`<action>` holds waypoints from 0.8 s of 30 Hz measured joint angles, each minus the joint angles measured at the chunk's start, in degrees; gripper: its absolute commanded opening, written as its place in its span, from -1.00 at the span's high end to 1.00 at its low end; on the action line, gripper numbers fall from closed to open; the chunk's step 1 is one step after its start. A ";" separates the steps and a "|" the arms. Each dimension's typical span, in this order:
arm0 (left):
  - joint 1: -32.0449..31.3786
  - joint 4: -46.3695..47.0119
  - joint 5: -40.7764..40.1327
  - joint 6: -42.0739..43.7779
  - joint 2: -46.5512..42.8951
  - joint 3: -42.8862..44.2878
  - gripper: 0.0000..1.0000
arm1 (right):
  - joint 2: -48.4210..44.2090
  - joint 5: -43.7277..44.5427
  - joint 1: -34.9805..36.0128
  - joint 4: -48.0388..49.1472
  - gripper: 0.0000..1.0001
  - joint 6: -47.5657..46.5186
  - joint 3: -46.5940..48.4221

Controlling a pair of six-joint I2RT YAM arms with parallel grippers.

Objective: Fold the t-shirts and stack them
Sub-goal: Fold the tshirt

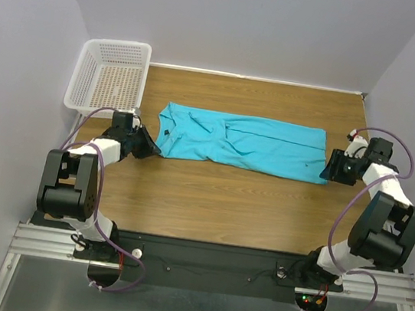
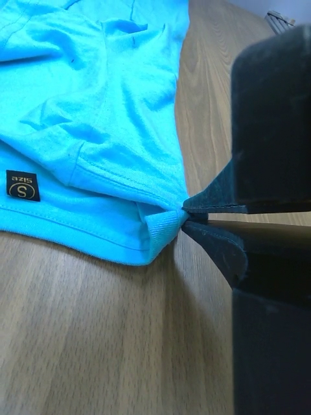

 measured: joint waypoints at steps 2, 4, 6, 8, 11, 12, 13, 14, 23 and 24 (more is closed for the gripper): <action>-0.02 0.24 0.35 0.07 0.00 0.00 0.72 | 2.62 0.39 -0.37 -0.13 -0.07 -0.02 0.00; -0.02 0.52 0.66 0.11 0.00 0.00 0.74 | 4.74 0.63 -0.48 -0.37 -0.04 -0.02 0.00; -0.02 0.72 0.85 0.13 0.00 0.00 0.74 | 6.08 0.61 -0.48 -0.44 -0.01 -0.02 0.00; -0.02 0.94 1.07 0.13 0.00 0.00 0.74 | 7.10 0.57 -0.48 -0.44 0.03 -0.09 0.00; 0.00 0.98 1.38 0.15 0.00 0.00 0.74 | 8.52 0.57 -0.48 -0.46 0.03 -0.09 0.00; -0.02 1.01 1.49 0.15 0.00 0.00 0.74 | 9.18 0.61 -0.48 -0.48 0.03 -0.09 0.00; 0.00 1.07 1.60 0.17 0.00 0.00 0.74 | 9.57 0.66 -0.48 -0.46 0.03 -0.11 0.00; -0.02 1.11 1.64 0.17 0.00 0.00 0.74 | 9.79 0.72 -0.48 -0.46 0.03 -0.22 0.02; -0.02 1.33 2.03 0.17 0.00 0.00 0.74 | 10.19 2.45 -0.48 -0.26 0.07 -0.44 1.88; 0.00 1.36 2.03 0.20 0.00 0.00 0.75 | 10.19 2.54 -0.48 -0.20 0.10 -0.42 2.23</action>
